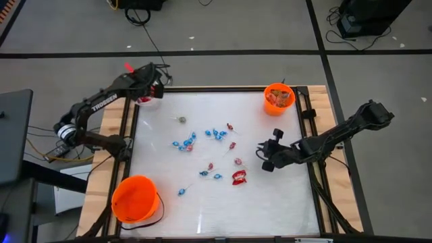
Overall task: Sort candy by brand, put in halloween buckets
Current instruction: Put the top red candy pack into the white bucket, then put the red candy pack into the white bucket
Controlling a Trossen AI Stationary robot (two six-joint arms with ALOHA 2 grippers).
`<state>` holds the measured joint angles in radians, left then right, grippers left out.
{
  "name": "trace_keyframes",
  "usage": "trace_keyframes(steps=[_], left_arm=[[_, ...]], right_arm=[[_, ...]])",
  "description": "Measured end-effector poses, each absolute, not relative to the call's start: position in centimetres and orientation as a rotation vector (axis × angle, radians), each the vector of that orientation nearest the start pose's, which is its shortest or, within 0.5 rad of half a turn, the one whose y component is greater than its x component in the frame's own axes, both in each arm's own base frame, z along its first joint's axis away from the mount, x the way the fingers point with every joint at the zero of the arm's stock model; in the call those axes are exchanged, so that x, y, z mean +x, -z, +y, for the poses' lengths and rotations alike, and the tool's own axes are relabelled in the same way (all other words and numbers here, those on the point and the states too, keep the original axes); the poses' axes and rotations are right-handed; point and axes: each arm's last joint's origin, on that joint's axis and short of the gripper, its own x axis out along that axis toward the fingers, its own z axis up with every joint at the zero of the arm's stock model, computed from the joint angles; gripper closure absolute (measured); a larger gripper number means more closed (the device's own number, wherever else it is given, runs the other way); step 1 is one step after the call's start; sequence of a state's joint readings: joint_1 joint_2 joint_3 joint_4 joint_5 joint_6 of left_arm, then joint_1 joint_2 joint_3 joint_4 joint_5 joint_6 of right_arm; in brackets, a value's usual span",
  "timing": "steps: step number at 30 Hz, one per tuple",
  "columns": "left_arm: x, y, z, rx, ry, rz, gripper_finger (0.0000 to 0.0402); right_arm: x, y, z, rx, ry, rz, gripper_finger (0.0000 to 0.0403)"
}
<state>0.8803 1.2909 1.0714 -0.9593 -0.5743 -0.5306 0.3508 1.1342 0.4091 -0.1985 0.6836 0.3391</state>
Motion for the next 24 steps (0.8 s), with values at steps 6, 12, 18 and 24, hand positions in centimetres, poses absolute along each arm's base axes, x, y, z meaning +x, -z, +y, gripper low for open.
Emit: trace_keyframes(steps=[6, 12, 18, 24], left_arm=[[13.9, -26.6, 20.0, -0.591, -1.613, 0.943, 0.0384], [14.5, -25.7, 20.8, -0.578, -1.602, 0.979, 0.0363], [14.4, -25.6, 20.9, -0.518, -1.665, 0.995, 0.0299], [15.1, -25.6, 20.5, -0.475, -1.584, 1.032, 0.0262]], right_arm=[[18.9, -16.0, 4.5, -0.153, 0.425, 0.662, 0.0330], [19.1, -16.1, 4.2, -0.166, 0.424, 0.655, 0.0330], [19.1, -16.1, 3.7, -0.181, 0.441, 0.671, 0.0330], [18.8, -15.6, 3.5, -0.186, 0.449, 0.686, 0.0330]])
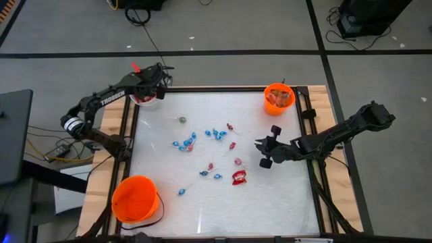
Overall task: Sort candy by brand, put in halloween buckets
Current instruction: Put the red candy pack into the white bucket
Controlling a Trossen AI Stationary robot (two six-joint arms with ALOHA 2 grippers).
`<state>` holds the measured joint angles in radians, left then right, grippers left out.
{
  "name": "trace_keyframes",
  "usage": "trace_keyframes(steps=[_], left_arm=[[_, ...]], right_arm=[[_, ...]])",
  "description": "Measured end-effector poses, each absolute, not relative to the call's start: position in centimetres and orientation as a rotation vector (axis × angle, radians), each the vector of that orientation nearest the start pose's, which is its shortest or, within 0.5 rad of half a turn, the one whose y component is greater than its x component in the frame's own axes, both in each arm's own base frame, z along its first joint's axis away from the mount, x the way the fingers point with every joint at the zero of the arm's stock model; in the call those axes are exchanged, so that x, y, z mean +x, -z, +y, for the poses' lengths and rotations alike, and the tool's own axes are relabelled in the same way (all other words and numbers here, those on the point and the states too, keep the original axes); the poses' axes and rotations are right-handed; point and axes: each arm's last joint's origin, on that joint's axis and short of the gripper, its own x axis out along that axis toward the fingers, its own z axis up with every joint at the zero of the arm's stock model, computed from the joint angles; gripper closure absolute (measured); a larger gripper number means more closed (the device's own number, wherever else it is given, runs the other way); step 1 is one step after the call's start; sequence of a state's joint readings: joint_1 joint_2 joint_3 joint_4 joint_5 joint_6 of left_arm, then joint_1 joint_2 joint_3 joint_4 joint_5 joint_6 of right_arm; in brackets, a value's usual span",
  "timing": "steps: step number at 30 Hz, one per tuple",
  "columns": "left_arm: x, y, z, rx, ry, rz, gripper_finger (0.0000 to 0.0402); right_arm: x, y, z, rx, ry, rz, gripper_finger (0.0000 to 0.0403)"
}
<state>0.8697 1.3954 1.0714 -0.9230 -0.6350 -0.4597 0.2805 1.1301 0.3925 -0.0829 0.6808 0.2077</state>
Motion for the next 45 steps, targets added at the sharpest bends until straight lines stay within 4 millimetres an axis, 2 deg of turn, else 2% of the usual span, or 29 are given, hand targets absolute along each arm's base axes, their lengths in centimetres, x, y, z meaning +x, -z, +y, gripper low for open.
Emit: trace_keyframes(steps=[3, 7, 10, 14, 17, 20, 26, 29, 34, 39, 45], left_arm=[[16.8, -26.0, 19.4, -0.423, -1.475, 1.008, 0.0260], [20.5, -26.6, 16.5, -0.335, -1.313, 0.907, 0.0261], [23.6, -26.9, 13.3, -0.285, -1.142, 0.820, 0.0266], [27.7, -27.0, 8.0, -0.246, -0.886, 0.695, 0.0270], [30.3, -26.2, 3.8, -0.227, -0.721, 0.579, 0.0270], [32.7, -24.7, -0.1, -0.215, -0.590, 0.515, 0.0270], [35.8, -21.2, -6.0, -0.230, -0.378, 0.439, 0.0270], [37.1, -19.3, -7.5, -0.234, -0.327, 0.405, 0.0270], [39.5, -16.8, -8.5, -0.294, -0.235, 0.448, 0.0270], [41.8, -15.8, -9.3, -0.259, -0.241, 0.533, 0.0261], [44.2, -14.8, -10.8, -0.225, -0.157, 0.626, 0.0203]], right_arm=[[18.7, -15.3, 3.2, -0.176, 0.463, 0.678, 0.0330], [19.0, -15.3, 2.8, -0.137, 0.471, 0.658, 0.0330], [19.2, -15.5, 2.7, -0.097, 0.452, 0.642, 0.0330], [19.3, -15.5, 2.8, -0.061, 0.431, 0.632, 0.0330], [19.3, -15.5, 2.8, -0.039, 0.418, 0.631, 0.0330], [19.3, -15.6, 2.9, -0.026, 0.405, 0.630, 0.0330], [19.2, -17.1, 2.9, -0.019, 0.391, 0.627, 0.0330], [19.1, -18.4, 2.9, -0.018, 0.389, 0.608, 0.0330], [18.9, -20.2, 2.7, -0.003, 0.417, 0.540, 0.0330], [18.0, -20.2, 2.5, 0.008, 0.432, 0.580, 0.0330], [17.1, -19.6, 2.2, 0.010, 0.503, 0.656, 0.0330]])
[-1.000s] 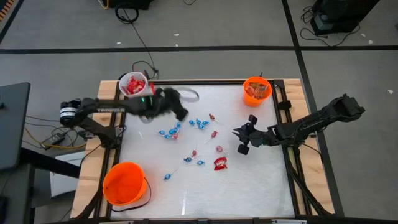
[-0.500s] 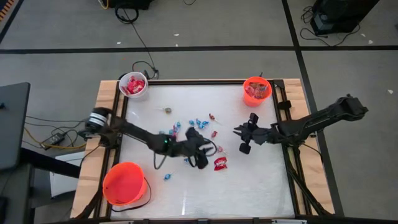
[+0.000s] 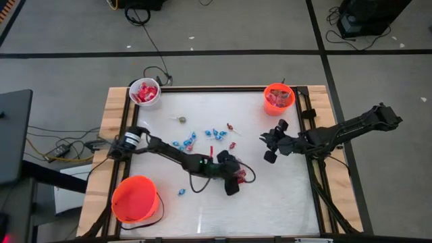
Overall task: Sort candy by brand, put in halloween buckets
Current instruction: Put the red candy pack into the white bucket
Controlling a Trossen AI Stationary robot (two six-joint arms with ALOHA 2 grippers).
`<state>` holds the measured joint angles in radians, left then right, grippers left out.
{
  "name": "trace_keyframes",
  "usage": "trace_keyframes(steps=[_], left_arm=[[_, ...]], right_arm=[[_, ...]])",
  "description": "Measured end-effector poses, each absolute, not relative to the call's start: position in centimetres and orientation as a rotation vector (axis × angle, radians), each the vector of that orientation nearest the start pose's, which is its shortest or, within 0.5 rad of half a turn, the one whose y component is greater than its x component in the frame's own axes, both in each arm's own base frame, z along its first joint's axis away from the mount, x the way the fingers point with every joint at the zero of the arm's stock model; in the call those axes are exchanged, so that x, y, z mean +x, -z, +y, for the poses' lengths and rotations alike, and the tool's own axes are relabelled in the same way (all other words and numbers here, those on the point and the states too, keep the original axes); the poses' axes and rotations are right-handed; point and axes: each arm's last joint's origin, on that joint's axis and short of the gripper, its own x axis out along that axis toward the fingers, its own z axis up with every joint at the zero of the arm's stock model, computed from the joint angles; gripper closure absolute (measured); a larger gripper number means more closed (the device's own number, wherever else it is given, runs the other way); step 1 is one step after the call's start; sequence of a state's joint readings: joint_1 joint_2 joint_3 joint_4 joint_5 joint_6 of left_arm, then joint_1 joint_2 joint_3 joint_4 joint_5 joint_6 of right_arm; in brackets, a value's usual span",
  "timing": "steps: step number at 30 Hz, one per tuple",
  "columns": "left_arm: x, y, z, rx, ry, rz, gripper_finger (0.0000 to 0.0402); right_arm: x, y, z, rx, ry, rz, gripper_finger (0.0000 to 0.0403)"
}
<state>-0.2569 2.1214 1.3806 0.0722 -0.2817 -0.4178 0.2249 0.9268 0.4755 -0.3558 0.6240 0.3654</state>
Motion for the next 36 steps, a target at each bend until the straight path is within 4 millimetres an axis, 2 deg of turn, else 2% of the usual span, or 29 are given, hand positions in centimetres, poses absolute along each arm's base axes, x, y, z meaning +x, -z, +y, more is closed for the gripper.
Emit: trace_keyframes(steps=[6, 10, 14, 20, 24, 27, 30, 32, 36], left_arm=[[44.8, -13.9, -11.7, -0.161, -0.091, 0.663, 0.0135], [44.3, -13.2, -11.4, -0.136, -0.108, 0.742, 0.0132], [44.0, -13.1, -11.6, -0.151, -0.160, 0.754, 0.0172], [43.5, -13.7, -11.9, -0.147, -0.231, 0.748, 0.0281], [42.7, -16.0, -10.6, -0.185, -0.281, 0.773, 0.0357], [41.6, -18.3, -9.1, -0.192, -0.350, 0.804, 0.0385], [40.0, -21.1, -7.1, -0.185, -0.449, 0.828, 0.0382], [38.6, -23.1, -5.6, -0.171, -0.509, 0.846, 0.0365], [34.9, -26.6, -1.4, -0.117, -0.681, 0.933, 0.0343]], right_arm=[[16.7, -19.0, 2.4, 0.022, 0.523, 0.710, 0.0330], [16.6, -18.8, 3.0, 0.020, 0.495, 0.717, 0.0330], [16.5, -18.8, 3.3, 0.006, 0.485, 0.714, 0.0330], [16.6, -18.9, 3.3, 0.013, 0.497, 0.696, 0.0330], [16.9, -19.2, 3.4, 0.069, 0.496, 0.647, 0.0330], [17.4, -19.5, 3.6, 0.113, 0.459, 0.608, 0.0330], [17.9, -19.5, 3.8, 0.107, 0.429, 0.591, 0.0330], [18.1, -19.4, 3.9, 0.103, 0.421, 0.594, 0.0330], [18.6, -18.9, 4.1, 0.097, 0.411, 0.614, 0.0330]])
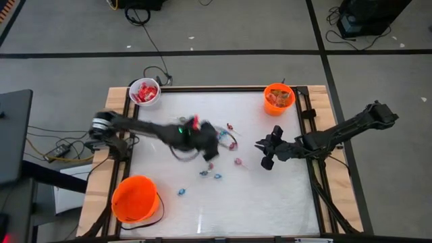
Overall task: Sort candy by brand, put in halloween buckets
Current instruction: Put the red candy pack into the white bucket
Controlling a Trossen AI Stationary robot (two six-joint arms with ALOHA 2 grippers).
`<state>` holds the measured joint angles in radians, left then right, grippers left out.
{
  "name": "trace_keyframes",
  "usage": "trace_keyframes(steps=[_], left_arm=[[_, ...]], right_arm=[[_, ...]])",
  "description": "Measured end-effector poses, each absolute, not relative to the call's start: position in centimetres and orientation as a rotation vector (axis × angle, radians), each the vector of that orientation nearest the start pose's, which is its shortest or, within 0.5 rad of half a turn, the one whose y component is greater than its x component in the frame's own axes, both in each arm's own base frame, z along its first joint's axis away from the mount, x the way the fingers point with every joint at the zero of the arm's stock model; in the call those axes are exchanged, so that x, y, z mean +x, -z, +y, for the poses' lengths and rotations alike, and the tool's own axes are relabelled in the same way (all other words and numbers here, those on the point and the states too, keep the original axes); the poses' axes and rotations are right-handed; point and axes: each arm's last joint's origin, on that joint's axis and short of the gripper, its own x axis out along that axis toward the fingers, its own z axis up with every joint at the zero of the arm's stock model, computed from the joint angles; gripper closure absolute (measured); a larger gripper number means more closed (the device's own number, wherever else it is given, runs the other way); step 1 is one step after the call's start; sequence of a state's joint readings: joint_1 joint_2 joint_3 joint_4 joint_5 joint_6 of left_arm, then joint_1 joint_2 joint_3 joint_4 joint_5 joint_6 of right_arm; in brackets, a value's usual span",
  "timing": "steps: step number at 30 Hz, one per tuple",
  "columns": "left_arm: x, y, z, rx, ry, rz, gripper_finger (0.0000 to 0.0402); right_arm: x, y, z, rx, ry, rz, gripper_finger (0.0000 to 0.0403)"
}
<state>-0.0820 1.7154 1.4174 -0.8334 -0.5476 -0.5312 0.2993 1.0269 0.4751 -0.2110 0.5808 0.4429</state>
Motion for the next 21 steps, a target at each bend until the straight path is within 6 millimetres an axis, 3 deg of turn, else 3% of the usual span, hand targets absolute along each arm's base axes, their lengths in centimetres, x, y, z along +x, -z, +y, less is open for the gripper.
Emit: trace_keyframes(steps=[5, 11, 15, 21], left_arm=[[29.7, -29.8, 5.4, -0.184, -0.898, 0.972, 0.0354], [23.3, -31.4, 12.0, -0.298, -1.119, 0.929, 0.0366], [19.4, -30.6, 15.5, -0.381, -1.211, 0.957, 0.0367], [14.4, -27.6, 19.5, -0.587, -1.318, 1.016, 0.0368]], right_arm=[[19.6, -18.8, 4.5, 0.089, 0.358, 0.582, 0.0330], [20.2, -18.7, 4.8, 0.068, 0.307, 0.568, 0.0330], [20.2, -18.6, 4.8, 0.069, 0.298, 0.573, 0.0330], [20.3, -18.6, 4.9, 0.070, 0.288, 0.574, 0.0330]])
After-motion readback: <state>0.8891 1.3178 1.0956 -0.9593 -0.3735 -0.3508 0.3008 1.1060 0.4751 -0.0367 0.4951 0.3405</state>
